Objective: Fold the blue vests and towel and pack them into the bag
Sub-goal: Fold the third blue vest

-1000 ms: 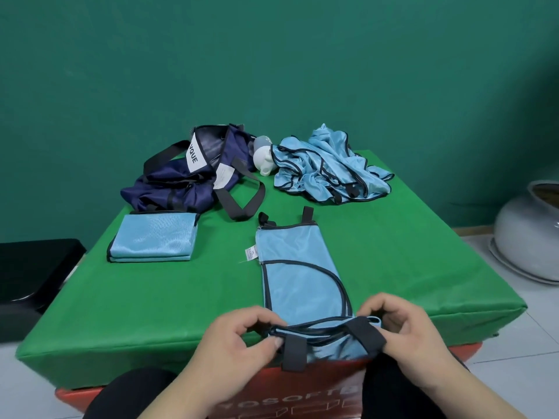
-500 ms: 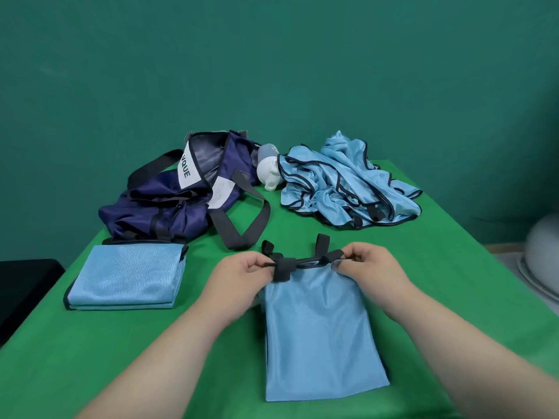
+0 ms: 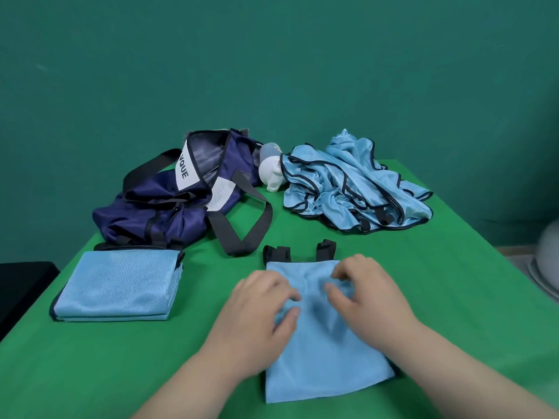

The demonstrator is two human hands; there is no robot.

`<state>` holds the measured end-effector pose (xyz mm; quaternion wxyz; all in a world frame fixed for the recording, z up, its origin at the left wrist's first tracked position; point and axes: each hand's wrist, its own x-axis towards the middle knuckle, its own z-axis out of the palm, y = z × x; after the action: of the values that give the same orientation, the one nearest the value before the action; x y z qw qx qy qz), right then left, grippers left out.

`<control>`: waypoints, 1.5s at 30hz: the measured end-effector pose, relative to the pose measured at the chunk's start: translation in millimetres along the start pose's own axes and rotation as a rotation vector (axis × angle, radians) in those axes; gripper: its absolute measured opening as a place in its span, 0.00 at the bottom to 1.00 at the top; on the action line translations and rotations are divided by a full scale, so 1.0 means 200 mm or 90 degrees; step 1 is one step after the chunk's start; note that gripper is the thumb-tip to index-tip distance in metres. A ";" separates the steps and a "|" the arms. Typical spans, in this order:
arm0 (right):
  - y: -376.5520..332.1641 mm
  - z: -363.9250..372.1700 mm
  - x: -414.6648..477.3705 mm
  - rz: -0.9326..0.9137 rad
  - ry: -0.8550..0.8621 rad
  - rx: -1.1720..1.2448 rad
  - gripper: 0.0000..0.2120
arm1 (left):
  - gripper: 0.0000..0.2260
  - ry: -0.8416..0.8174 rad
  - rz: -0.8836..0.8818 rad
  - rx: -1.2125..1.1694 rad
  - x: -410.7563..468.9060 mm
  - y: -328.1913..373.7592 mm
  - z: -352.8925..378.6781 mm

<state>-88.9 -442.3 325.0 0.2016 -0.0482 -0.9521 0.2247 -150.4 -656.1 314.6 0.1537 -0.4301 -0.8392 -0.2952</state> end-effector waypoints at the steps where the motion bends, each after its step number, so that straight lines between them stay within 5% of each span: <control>1: -0.01 0.01 0.00 -0.041 -0.045 -0.022 0.14 | 0.10 -0.044 0.033 0.041 0.01 -0.01 0.03; 5: 0.03 0.05 0.02 -0.057 -0.271 -0.138 0.40 | 0.31 -0.251 0.008 0.202 0.04 -0.06 0.09; 8: 0.10 0.08 0.00 -0.064 -0.322 -0.177 0.39 | 0.44 -0.374 -0.083 0.191 0.04 -0.10 0.09; 12: 0.13 0.10 0.00 -0.067 -0.331 -0.195 0.37 | 0.52 -0.384 -0.119 0.174 0.05 -0.13 0.09; 33: 0.07 0.12 -0.16 -0.066 -0.308 -0.182 0.36 | 0.49 -0.379 -0.078 0.199 -0.09 -0.12 0.06; 35: 0.08 0.11 -0.16 -0.051 -0.283 -0.095 0.34 | 0.47 -0.358 -0.076 0.199 -0.10 -0.12 0.06; 40: 0.12 0.03 -0.23 0.152 -0.078 0.414 0.17 | 0.40 -0.259 -0.103 0.085 -0.17 -0.11 -0.01; 45: 0.10 -0.03 -0.43 0.119 -0.110 0.420 0.17 | 0.38 -0.279 -0.061 -0.012 -0.35 0.03 -0.07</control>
<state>-9.0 -437.4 289.3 0.1035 -0.0482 -0.8331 0.5413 -105.3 -706.5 293.0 -0.0509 -0.4452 -0.8691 -0.2093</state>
